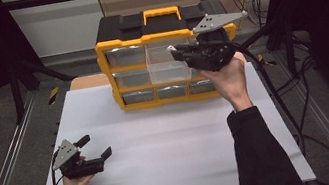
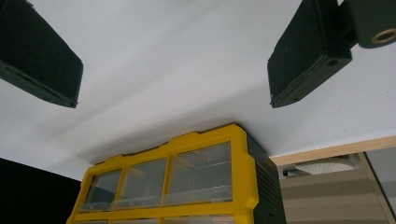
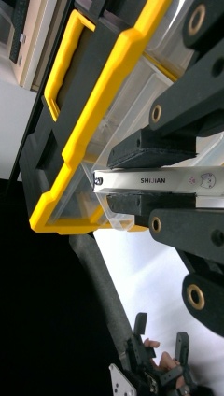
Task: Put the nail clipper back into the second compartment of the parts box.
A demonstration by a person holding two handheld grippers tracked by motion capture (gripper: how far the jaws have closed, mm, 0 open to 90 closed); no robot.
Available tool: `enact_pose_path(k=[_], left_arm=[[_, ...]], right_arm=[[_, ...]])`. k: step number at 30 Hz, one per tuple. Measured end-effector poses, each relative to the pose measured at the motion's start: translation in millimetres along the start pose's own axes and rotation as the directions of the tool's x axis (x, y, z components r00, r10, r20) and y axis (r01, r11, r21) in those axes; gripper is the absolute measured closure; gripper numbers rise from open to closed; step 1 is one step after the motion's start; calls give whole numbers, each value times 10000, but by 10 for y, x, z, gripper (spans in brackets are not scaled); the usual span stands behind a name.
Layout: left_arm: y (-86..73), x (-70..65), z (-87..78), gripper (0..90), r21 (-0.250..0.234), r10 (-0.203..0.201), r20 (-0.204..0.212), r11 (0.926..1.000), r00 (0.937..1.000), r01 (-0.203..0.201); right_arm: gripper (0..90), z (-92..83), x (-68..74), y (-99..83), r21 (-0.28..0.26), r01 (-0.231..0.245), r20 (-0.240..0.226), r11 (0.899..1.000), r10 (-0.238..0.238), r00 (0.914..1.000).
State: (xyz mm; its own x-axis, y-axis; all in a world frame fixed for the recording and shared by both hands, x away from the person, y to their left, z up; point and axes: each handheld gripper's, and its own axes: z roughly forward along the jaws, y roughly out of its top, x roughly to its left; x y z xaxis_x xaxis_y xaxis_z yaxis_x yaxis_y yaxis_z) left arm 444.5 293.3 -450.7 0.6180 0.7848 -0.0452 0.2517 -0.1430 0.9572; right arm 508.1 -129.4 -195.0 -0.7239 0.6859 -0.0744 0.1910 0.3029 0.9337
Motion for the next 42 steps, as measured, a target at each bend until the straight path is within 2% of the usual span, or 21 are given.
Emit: enact_pose_path(k=[13, 42], left_arm=[[-2, -1, 6, 33, 51, 25, 8, 10000, 10000, -25], [-1, 1, 3, 33, 15, -4, 23, 10000, 10000, 4]], right_arm=[[773, 86, -135, 53, 192, -215, 282, 9996, 210, 9994], [773, 380, -289, 78, 521, -341, 700, 9981, 304, 9971]])
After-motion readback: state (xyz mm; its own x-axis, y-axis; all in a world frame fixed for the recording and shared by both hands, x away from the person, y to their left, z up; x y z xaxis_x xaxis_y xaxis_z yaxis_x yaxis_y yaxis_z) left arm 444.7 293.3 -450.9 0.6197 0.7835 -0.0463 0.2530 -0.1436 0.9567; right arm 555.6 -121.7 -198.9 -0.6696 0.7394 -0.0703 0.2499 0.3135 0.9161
